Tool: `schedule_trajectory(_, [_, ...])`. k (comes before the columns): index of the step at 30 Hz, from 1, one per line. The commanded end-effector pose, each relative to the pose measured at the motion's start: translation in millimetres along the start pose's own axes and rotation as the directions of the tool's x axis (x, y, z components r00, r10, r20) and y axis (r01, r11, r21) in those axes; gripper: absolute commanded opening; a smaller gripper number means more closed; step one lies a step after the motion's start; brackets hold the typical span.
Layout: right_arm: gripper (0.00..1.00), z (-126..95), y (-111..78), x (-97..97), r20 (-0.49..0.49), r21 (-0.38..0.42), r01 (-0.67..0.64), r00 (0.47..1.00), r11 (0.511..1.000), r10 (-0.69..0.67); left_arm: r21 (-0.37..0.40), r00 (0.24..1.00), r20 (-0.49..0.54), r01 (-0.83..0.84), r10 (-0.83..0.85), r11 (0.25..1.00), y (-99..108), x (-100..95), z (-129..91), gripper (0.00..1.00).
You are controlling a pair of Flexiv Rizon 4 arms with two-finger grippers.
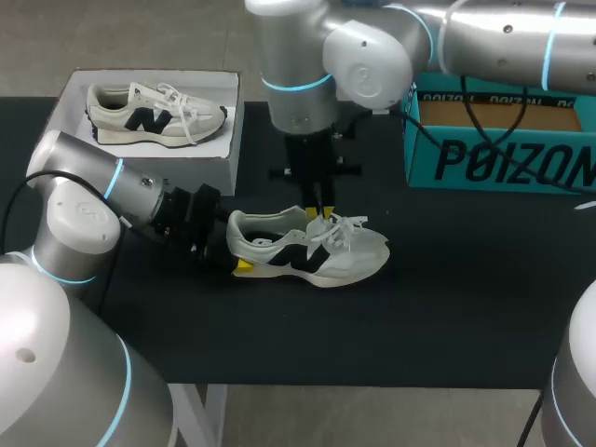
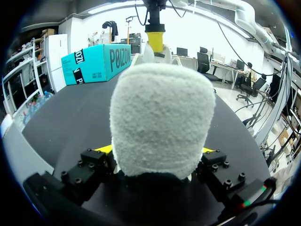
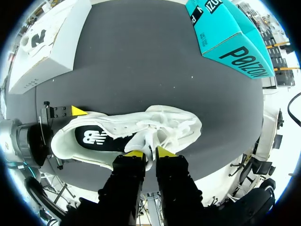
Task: Take the shoe out of the shoebox, open the shoe tongue, remove and reinsert the insole, then place the shoe into the shoebox
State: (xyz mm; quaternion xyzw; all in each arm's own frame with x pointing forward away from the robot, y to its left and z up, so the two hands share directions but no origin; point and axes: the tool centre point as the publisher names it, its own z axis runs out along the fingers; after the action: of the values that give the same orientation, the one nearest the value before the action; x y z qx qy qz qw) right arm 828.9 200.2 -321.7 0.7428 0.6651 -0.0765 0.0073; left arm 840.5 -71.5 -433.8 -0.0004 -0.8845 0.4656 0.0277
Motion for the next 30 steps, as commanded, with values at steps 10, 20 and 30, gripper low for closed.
schedule_trajectory(10, [0.00, 10, 16.1, -75.9, -0.203, 0.061, -0.077, 0.975, 0.995, 0.087, 0.001, 1.000, 0.003, 0.000, 0.000, 1.000, 4, -0.4, 3, 0.00])
schedule_trajectory(20, [0.00, 40, 22.3, -94.6, -0.170, 0.131, -0.122, 0.975, 0.984, 0.144, 0.001, 1.000, 0.003, 0.000, 0.000, 1.000, 4, -0.4, 3, 0.00])
schedule_trajectory(30, [1.00, -15, 14.8, -67.3, -0.231, -0.020, 0.164, 0.959, 0.986, -0.164, 0.001, 1.000, 0.003, 0.000, 0.000, 1.000, 4, -0.4, 3, 0.00])
